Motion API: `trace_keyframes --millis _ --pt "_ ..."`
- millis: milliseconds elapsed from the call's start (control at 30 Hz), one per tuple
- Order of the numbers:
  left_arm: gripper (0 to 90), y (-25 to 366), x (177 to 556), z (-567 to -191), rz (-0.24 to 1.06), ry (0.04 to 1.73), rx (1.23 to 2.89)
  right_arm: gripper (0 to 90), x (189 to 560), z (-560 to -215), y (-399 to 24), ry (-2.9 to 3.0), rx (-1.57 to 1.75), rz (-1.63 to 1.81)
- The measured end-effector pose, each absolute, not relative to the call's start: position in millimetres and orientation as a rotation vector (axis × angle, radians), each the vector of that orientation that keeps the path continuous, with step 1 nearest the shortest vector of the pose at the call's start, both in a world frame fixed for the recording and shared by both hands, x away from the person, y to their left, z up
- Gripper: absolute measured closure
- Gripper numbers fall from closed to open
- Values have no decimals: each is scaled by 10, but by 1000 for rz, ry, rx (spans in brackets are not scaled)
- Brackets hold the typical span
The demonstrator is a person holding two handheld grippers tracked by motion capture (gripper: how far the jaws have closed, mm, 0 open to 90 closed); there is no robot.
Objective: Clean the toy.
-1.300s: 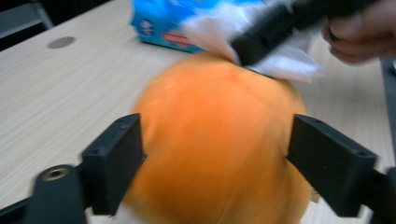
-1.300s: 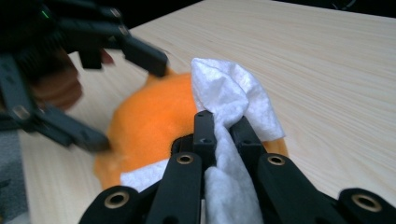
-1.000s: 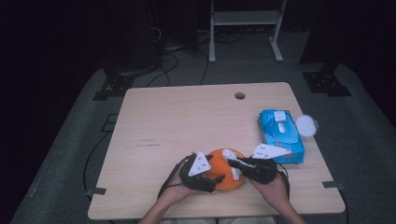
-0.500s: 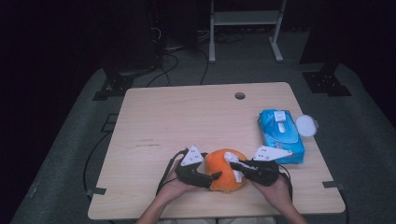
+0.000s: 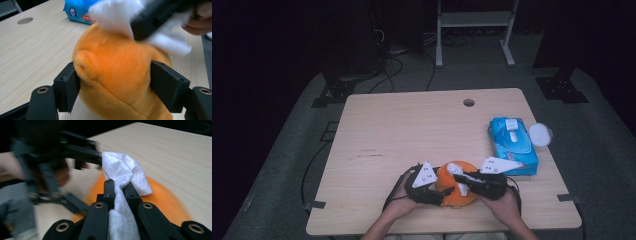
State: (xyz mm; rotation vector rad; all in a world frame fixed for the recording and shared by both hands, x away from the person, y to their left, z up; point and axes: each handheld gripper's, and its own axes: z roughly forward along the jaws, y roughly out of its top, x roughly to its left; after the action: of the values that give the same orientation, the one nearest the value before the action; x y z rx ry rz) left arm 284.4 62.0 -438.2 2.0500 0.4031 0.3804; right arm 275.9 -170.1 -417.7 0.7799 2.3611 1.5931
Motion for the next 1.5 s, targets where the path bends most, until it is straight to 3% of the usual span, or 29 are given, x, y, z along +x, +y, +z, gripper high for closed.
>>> trace_keyframes --millis 133,233,300,400,600,900,1033,1167,1267,1400,1500 --pt "270 642 2845 -4381 369 412 2041 826 2745 -4151 -1586 2376 706 1542" --pt "155 662 2930 -4414 256 527 2014 826 2774 -4166 -1673 2370 746 1532" --pt "137 659 2959 -4451 205 558 2004 827 2776 -4189 -1710 2367 755 1527" --pt "222 629 2919 -4433 251 510 2032 826 2754 -4182 -1674 2368 746 1527" --pt "306 582 2822 -4388 346 412 2056 826 2694 -4153 -1492 2392 658 1529" --pt "299 558 2811 -4386 349 390 2058 826 2737 -4120 -1728 2312 777 1543" --pt "340 563 2785 -4366 409 363 2067 825 2700 -4096 -1581 2352 677 1534" --pt "363 619 2824 -4339 439 386 2062 824 2808 -4062 -1761 2292 778 1522" --pt "320 640 2851 -4343 394 410 2048 825 2875 -4138 -1950 2286 875 1516" --pt "181 615 2887 -4329 274 482 2016 826 2802 -4173 -1923 2304 856 1538" --pt "187 623 2919 -4360 237 536 2005 825 2760 -4178 -1829 2323 821 1552"
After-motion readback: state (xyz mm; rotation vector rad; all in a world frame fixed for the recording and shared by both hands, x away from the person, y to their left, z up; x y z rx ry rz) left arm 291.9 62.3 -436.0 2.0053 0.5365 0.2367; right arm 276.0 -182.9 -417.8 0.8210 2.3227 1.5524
